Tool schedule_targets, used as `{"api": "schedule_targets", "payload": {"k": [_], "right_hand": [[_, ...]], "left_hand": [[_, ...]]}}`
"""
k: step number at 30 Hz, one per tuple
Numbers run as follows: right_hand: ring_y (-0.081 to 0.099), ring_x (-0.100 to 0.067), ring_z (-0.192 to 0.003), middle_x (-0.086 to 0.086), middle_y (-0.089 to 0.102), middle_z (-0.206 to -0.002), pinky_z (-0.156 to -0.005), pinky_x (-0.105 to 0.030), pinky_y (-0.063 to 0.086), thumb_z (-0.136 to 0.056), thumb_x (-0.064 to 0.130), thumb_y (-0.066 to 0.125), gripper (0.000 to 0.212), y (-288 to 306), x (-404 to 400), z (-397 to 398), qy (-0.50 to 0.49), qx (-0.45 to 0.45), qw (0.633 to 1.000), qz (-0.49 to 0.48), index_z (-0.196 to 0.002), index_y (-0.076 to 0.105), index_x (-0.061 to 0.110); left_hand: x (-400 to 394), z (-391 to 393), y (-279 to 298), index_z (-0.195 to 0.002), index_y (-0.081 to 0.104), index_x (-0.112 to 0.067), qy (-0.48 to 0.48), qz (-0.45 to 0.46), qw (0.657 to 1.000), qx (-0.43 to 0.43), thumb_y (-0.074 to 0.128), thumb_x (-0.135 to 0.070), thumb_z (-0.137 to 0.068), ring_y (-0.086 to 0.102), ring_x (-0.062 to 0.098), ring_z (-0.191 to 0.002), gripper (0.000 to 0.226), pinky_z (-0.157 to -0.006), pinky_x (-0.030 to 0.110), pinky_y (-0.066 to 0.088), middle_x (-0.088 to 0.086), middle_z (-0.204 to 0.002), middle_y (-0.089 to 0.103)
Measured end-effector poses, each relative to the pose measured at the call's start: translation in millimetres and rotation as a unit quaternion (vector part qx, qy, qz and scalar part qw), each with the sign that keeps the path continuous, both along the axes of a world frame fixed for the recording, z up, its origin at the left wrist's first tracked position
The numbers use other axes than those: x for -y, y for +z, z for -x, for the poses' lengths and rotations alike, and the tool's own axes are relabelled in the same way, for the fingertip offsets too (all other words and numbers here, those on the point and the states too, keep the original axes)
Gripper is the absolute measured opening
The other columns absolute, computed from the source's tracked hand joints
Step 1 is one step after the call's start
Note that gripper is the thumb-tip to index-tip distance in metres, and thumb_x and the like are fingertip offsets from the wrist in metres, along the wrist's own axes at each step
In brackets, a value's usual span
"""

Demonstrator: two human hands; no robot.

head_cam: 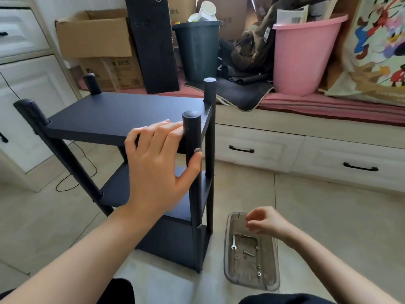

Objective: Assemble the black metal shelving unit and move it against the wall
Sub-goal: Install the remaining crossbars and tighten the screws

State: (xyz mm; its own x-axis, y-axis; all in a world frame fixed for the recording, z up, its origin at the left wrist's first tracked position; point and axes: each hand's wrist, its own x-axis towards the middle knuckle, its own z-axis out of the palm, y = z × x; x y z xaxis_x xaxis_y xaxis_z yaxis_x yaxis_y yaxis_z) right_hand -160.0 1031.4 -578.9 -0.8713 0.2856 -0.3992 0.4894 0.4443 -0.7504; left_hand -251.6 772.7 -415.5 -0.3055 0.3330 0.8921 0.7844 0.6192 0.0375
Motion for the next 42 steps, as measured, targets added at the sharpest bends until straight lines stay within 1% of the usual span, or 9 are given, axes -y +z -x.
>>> {"api": "schedule_targets", "payload": {"k": [5,8,11,15,22,28,33,37,42], "right_hand": [[0.070,-0.014,-0.087,-0.003,0.073,-0.096,-0.073,-0.020,0.056,-0.091,0.011,0.069,0.018,-83.7,-6.8,14.7,0.034,0.074,0.995,-0.064,-0.108,0.070,0.007],[0.067,-0.017,-0.101,-0.004,0.071,-0.106,-0.078,-0.022,0.049,-0.090,0.014,0.064,0.017,-121.6,-6.6,21.8,0.109,0.131,0.971,-0.168,-0.107,0.068,0.011],[0.062,-0.022,-0.101,-0.005,0.066,-0.110,-0.076,-0.026,0.043,-0.095,0.011,0.048,0.018,-156.3,-8.2,20.3,0.180,0.154,0.936,-0.260,-0.106,0.062,0.016],[0.045,-0.030,-0.130,-0.009,0.059,-0.135,-0.102,-0.038,0.038,-0.101,0.009,0.039,0.036,-191.3,-11.7,21.1,0.256,0.196,0.851,-0.414,-0.130,0.060,0.011],[0.047,-0.028,-0.128,-0.008,0.057,-0.137,-0.102,-0.037,0.036,-0.103,0.011,0.037,0.036,-219.1,-11.2,25.7,0.274,0.160,0.794,-0.518,-0.135,0.053,0.013],[0.049,-0.025,-0.129,-0.004,0.059,-0.136,-0.099,-0.034,0.036,-0.103,0.009,0.035,0.038,-228.2,-17.2,22.1,0.279,0.148,0.799,-0.512,-0.133,0.057,0.016],[0.052,-0.024,-0.127,-0.005,0.058,-0.136,-0.098,-0.031,0.040,-0.103,0.009,0.036,0.038,-230.8,-21.6,22.7,0.237,0.157,0.834,-0.473,-0.134,0.056,0.016],[0.050,-0.027,-0.129,-0.008,0.054,-0.140,-0.100,-0.035,0.042,-0.103,0.009,0.035,0.040,-225.4,-21.3,23.7,0.210,0.175,0.850,-0.451,-0.139,0.052,0.014],[0.052,-0.027,-0.122,-0.008,0.052,-0.133,-0.096,-0.036,0.047,-0.102,0.005,0.037,0.036,-201.8,-13.9,25.3,0.177,0.160,0.893,-0.381,-0.131,0.057,0.013]], "left_hand": [[-3.5,1.4,-0.6,-0.108,0.065,-0.007,0.024,0.014,1.000,-0.006,0.041,-0.043,-0.100,0.059,0.031,-0.110,0.044,-0.096,0.046,0.034,0.007,-0.115,0.066],[-7.9,2.1,-1.1,-0.106,0.066,-0.005,0.032,0.011,0.999,-0.006,0.044,-0.039,-0.098,0.059,0.031,-0.107,0.042,-0.094,0.046,0.034,0.008,-0.112,0.066],[-12.3,2.2,-1.6,-0.105,0.066,-0.004,0.041,0.010,0.999,-0.004,0.042,-0.040,-0.099,0.057,0.030,-0.105,0.043,-0.094,0.045,0.034,0.008,-0.109,0.065],[-15.1,2.3,-3.1,-0.103,0.065,-0.002,0.052,0.007,0.999,-0.011,0.044,-0.037,-0.096,0.054,0.029,-0.103,0.041,-0.092,0.044,0.033,0.009,-0.105,0.064],[-21.9,0.4,-0.7,-0.099,0.063,-0.002,0.061,0.006,0.998,-0.007,0.044,-0.036,-0.096,0.053,0.028,-0.100,0.039,-0.092,0.039,0.029,0.008,-0.100,0.062],[-21.3,-1.7,-0.5,-0.104,0.066,-0.003,0.054,0.009,0.998,0.011,0.042,-0.039,-0.098,0.052,0.026,-0.101,0.044,-0.094,0.035,0.026,0.000,-0.102,0.056],[-22.1,-3.0,0.7,-0.105,0.066,-0.003,0.050,0.013,0.999,0.014,0.042,-0.038,-0.098,0.052,0.025,-0.100,0.043,-0.094,0.036,0.027,-0.005,-0.103,0.050],[-22.4,-2.9,0.6,-0.103,0.067,-0.003,0.042,0.007,0.999,0.017,0.046,-0.035,-0.095,0.054,0.027,-0.097,0.039,-0.091,0.041,0.031,-0.005,-0.102,0.051],[-26.1,-6.4,5.1,-0.097,0.066,-0.006,0.030,-0.013,0.999,0.044,0.052,-0.032,-0.088,0.046,0.016,-0.094,0.031,-0.090,0.044,0.033,-0.007,-0.097,0.050]]}}
